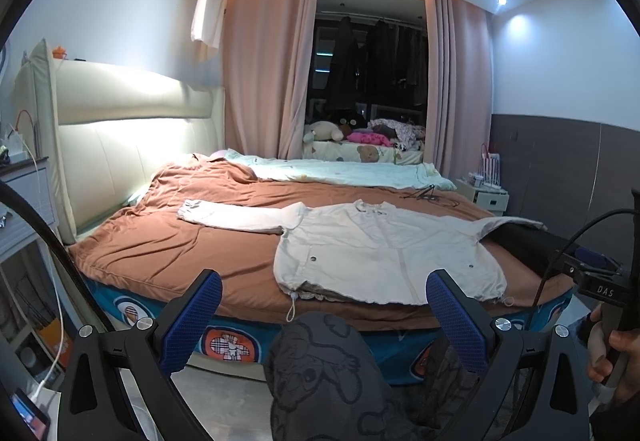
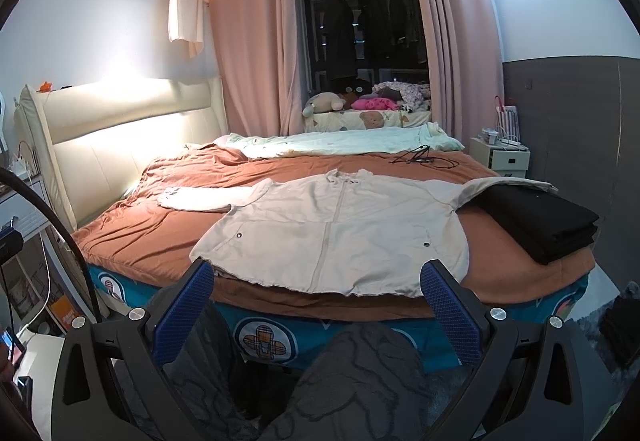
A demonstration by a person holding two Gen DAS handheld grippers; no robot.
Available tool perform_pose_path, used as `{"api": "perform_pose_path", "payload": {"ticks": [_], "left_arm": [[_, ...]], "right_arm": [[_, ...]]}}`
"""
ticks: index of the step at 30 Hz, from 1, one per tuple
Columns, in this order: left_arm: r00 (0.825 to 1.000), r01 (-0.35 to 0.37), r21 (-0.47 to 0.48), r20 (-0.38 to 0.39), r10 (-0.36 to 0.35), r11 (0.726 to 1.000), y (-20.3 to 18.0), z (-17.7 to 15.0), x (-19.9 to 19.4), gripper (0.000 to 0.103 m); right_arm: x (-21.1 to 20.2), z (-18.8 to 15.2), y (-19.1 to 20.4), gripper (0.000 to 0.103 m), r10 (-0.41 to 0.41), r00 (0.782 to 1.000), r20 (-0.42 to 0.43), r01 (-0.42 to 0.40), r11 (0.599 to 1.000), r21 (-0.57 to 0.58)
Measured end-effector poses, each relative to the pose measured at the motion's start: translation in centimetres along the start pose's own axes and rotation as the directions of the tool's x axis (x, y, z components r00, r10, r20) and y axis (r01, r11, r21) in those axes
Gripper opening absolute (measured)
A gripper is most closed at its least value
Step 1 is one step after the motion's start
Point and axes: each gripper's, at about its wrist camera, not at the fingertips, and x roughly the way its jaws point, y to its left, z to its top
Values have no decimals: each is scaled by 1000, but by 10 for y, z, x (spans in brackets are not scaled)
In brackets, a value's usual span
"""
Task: Fold large clothes
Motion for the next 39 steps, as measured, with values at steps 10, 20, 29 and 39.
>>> {"api": "perform_pose_path", "payload": {"ticks": [10,20,29,39], "left_arm": [[1000,-19,-29,-16,19,999,12,0,25,103],[996,-53,-47,-77,49,998,29,16,99,103],[983,-80,-73,-172,66,994,57,28,184,102],[969,-141,-144,-224,106,979,121,41,258,102]], "right_arm": [[31,7,3,103,-5,1000,-6,5,1000,10],[106,31,-3,103,21,999,-44,-21,1000,15],[188,64,-7,103,27,993,-118,-21,999,49],[274,99,2,103,90,977,-193,-75,994,83]]}}
